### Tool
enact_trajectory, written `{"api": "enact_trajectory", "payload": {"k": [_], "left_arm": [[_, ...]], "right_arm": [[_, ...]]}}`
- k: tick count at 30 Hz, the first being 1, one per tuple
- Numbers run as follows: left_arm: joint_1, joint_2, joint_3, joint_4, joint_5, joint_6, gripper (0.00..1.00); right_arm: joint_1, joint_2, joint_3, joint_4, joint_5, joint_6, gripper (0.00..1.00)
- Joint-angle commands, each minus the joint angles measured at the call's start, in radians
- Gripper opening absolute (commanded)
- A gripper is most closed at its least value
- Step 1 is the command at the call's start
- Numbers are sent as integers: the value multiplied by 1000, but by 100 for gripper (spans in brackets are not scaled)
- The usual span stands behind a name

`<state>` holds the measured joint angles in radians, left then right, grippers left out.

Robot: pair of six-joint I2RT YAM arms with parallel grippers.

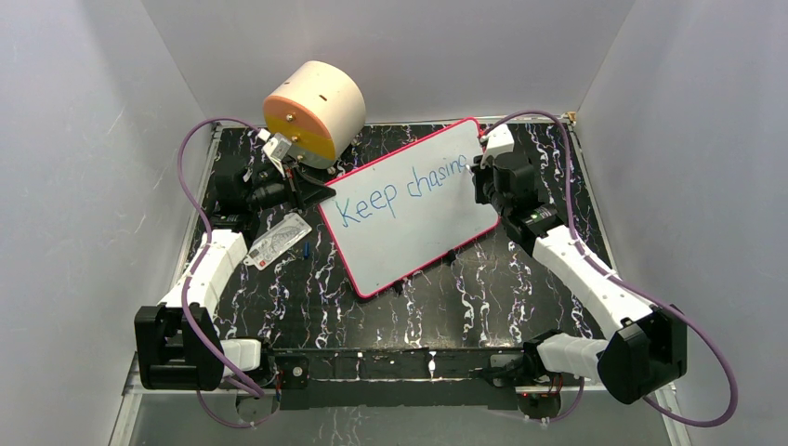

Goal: Write a sentence on the whiteboard

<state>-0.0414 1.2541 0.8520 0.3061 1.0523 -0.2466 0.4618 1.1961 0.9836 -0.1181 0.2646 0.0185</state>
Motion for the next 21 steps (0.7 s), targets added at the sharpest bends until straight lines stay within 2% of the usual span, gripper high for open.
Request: {"api": "enact_trajectory", "payload": {"k": [1,21], "left_arm": [[-32,20,-15,-68,31,104,0],[-32,21,-15,-68,26,102,0]], "right_arm": [[-7,8,41,87,12,-17,0],[-9,13,55,77,-7,-14,0]]}}
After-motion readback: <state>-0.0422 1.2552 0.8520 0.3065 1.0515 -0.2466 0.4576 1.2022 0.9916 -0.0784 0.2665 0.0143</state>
